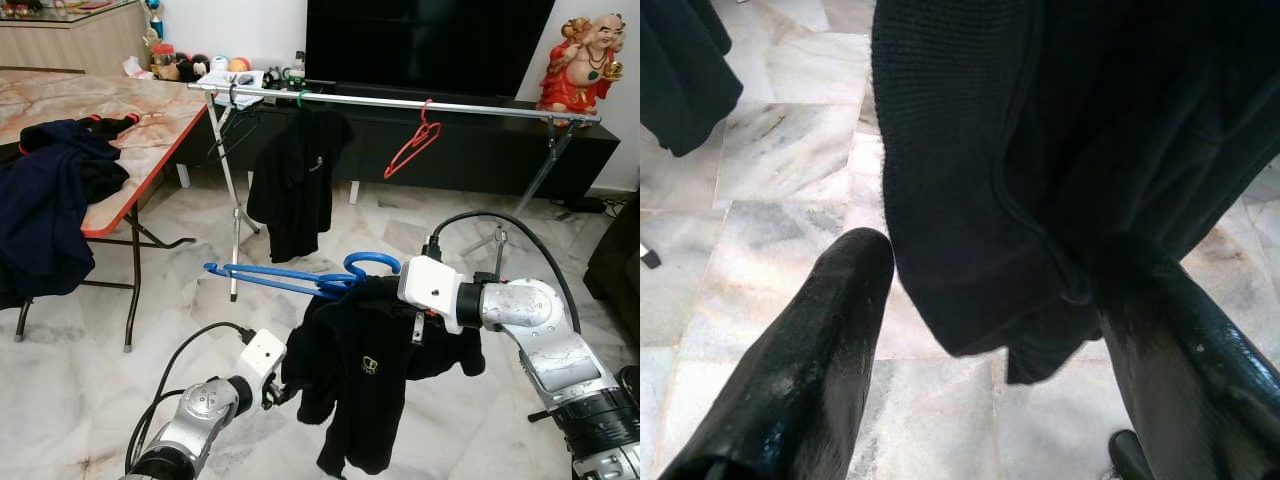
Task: Hang hanger
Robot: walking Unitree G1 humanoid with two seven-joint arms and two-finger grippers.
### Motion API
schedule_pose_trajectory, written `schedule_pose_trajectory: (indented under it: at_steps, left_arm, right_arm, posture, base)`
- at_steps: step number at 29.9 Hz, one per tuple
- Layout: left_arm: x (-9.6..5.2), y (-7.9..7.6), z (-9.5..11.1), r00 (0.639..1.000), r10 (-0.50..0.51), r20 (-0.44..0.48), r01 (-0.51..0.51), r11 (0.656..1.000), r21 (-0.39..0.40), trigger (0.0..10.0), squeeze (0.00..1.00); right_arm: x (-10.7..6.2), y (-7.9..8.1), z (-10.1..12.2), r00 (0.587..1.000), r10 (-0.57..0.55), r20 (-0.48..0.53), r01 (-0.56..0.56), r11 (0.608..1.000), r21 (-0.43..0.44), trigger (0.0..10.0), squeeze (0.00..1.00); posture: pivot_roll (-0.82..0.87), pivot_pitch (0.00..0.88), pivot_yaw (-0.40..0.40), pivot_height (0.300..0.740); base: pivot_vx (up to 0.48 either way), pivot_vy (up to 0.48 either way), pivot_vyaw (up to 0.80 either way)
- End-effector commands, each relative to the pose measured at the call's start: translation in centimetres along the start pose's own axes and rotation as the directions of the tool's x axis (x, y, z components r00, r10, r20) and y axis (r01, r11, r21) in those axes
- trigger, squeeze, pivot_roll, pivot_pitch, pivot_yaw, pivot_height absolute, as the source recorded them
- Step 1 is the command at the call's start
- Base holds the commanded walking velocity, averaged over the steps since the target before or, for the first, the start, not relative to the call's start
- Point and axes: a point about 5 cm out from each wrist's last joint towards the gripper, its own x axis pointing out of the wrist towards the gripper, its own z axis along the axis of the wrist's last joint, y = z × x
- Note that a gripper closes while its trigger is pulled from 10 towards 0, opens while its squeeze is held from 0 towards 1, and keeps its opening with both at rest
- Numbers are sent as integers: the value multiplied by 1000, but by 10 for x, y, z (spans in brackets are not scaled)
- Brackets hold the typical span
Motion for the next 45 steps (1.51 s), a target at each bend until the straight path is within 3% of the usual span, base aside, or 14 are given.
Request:
schedule_pose_trajectory:
  at_steps: [1,18,19,23,33,34,35,45]
  left_arm:
    - [1,0,-1,1000,-11,-18,12,1000,14,10000,0]
    - [2,0,-1,1000,-15,-16,15,1000,18,10000,0]
    - [3,4,-4,999,45,-25,-45,998,-32,10000,0]
    - [3,6,-6,997,76,-32,-78,995,-56,10000,0]
    - [3,5,-8,997,73,-41,-76,994,-73,10000,0]
    - [3,4,-7,997,65,-36,-67,994,-83,9020,0]
    - [5,2,-6,998,53,-26,-55,994,-94,0,0]
    - [9,-3,0,1000,6,18,-4,993,-116,0,0]
  right_arm:
    - [-4,-5,9,999,-16,35,17,1000,-24,0,0]
    - [-4,-3,12,999,-10,36,11,1000,-25,0,0]
    - [-2,1,24,998,23,66,-19,999,-51,0,0]
    - [-1,3,28,996,37,79,-32,998,-61,0,0]
    - [0,3,30,996,40,85,-35,997,-64,0,0]
    - [0,4,31,995,41,87,-36,997,-66,0,0]
    - [-1,4,32,995,42,86,-36,997,-65,0,0]
    - [-2,5,33,996,40,82,-36,998,-58,0,0]
  posture:
    - [-7,33,-50,740]
    - [-7,33,-50,740]
    - [-16,0,-49,740]
    - [-16,0,-49,740]
    - [-17,0,-49,740]
    - [-17,0,-49,740]
    - [-17,0,-49,740]
    - [-20,0,-51,740]
  base:
    - [0,0,0]
    - [0,0,0]
    - [0,0,0]
    - [0,0,0]
    - [0,0,0]
    - [0,0,0]
    - [0,0,0]
    - [0,0,0]
